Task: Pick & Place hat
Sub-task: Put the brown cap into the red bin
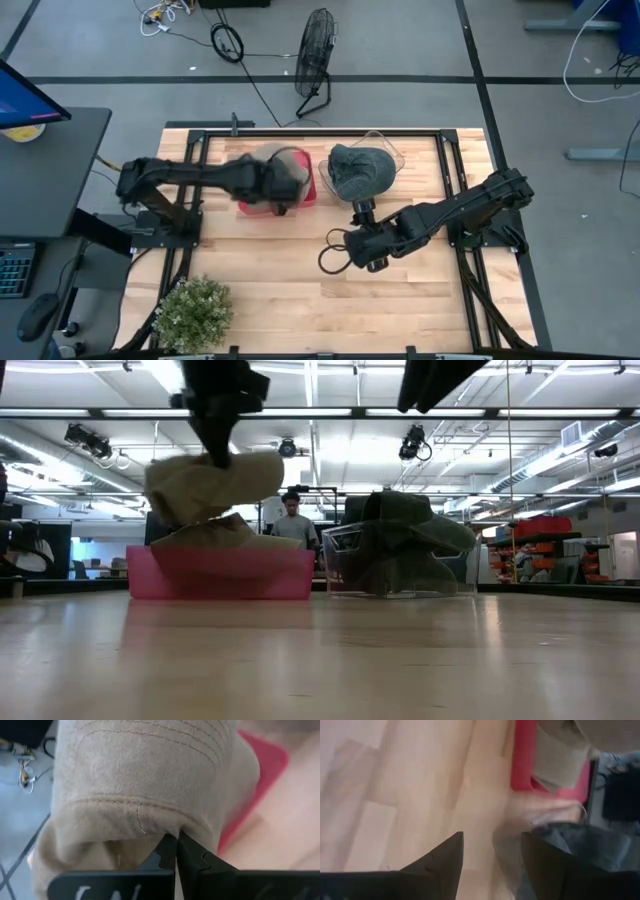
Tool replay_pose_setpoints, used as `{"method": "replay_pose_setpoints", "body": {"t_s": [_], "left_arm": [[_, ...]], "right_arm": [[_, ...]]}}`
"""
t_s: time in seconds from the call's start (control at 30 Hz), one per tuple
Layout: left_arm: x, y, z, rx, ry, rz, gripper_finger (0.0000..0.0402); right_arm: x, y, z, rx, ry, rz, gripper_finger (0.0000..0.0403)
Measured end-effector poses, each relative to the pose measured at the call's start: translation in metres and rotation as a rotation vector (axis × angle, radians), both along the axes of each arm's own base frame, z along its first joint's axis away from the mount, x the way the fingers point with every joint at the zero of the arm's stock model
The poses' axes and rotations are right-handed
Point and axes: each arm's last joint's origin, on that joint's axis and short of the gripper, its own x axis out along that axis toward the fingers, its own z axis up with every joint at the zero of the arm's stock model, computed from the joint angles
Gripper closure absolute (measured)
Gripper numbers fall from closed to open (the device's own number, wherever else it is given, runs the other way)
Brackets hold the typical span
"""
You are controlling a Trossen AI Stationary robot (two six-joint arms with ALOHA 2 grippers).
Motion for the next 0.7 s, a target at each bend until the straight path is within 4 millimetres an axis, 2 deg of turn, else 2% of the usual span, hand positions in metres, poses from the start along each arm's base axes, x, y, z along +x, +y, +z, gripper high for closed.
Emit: {"method": "replay_pose_setpoints", "body": {"t_s": [0.17, 0.27, 0.4, 0.5, 0.7], "left_arm": [[0.011, 0.03, -0.011, -0.02, 0.06, -0.02, 0.0399], [0.016, 0.041, -0.028, -0.07, 0.113, -0.029, 0.0399], [0.023, 0.046, -0.061, -0.162, 0.164, -0.041, 0.0398], [0.026, 0.047, -0.079, -0.157, 0.2, -0.037, 0.0387], [0.029, 0.048, -0.089, -0.141, 0.241, -0.09, 0.0328]], "right_arm": [[-0.001, -0.004, -0.001, -0.001, 0.003, -0.06, 0.0202], [0.0, -0.006, 0.0, 0.01, -0.008, -0.082, 0.0202], [0.002, -0.007, -0.003, 0.02, -0.029, -0.091, 0.0202], [0.0, -0.008, -0.013, 0.013, 0.0, -0.107, 0.0202], [-0.005, -0.01, -0.044, 0.017, 0.036, -0.17, 0.0202]]}}
